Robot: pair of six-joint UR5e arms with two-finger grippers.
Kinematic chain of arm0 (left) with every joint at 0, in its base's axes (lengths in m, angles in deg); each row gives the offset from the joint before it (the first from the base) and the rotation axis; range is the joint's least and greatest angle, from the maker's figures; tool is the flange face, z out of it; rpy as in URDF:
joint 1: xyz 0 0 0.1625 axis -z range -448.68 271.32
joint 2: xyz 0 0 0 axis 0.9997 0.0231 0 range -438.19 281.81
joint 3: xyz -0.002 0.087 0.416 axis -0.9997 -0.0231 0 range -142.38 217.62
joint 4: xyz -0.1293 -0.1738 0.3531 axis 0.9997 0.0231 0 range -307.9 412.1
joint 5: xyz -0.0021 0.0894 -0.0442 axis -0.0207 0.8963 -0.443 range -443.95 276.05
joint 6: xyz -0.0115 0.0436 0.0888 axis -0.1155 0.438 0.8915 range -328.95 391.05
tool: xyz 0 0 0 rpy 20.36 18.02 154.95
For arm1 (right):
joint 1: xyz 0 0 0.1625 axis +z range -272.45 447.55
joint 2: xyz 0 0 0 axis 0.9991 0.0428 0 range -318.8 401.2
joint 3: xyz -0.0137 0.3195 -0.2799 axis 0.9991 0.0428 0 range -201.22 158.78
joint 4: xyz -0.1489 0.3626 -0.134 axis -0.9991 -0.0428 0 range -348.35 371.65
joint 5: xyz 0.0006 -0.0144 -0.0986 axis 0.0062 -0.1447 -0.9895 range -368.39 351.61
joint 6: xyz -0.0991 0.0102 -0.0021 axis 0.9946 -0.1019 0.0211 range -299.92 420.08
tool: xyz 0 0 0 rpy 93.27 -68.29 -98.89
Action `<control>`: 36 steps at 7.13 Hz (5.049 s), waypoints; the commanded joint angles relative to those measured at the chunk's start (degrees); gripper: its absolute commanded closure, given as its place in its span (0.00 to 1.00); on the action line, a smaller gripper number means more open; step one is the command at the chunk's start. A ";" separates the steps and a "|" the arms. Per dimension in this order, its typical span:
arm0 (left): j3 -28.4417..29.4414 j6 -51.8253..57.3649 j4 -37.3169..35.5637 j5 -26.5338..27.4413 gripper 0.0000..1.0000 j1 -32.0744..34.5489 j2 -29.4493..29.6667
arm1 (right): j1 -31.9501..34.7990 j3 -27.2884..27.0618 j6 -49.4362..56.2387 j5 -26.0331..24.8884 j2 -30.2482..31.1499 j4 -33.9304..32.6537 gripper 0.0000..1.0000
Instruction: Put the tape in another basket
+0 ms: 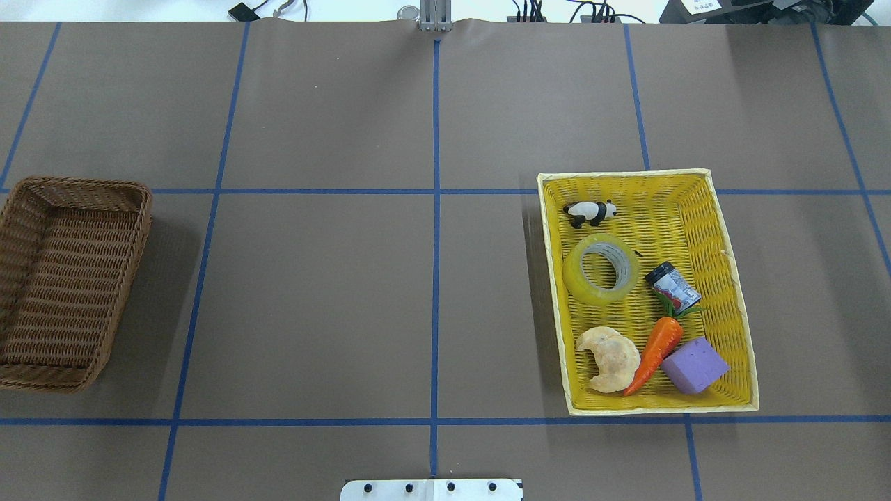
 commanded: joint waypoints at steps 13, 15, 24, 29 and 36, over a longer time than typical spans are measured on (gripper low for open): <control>-2.14 -0.35 13.29 0.35 0.01 0.02 0.88 | -0.30 -6.23 -0.27 7.44 -0.88 16.08 0.00; -1.36 -0.09 13.20 0.44 0.01 -0.06 0.53 | -4.75 -9.21 -9.68 8.88 -1.40 19.84 0.00; 1.37 -5.98 16.98 -3.08 0.01 -0.15 2.81 | -43.86 -13.80 -44.30 -15.69 -12.30 23.82 0.02; 1.46 -5.89 16.98 -3.08 0.01 -0.07 2.72 | -51.72 -10.99 -47.56 -23.20 -14.95 23.29 0.18; 1.46 -6.06 16.98 -3.08 0.01 -0.07 2.72 | -50.59 -10.89 -46.94 -22.15 -15.12 23.11 1.00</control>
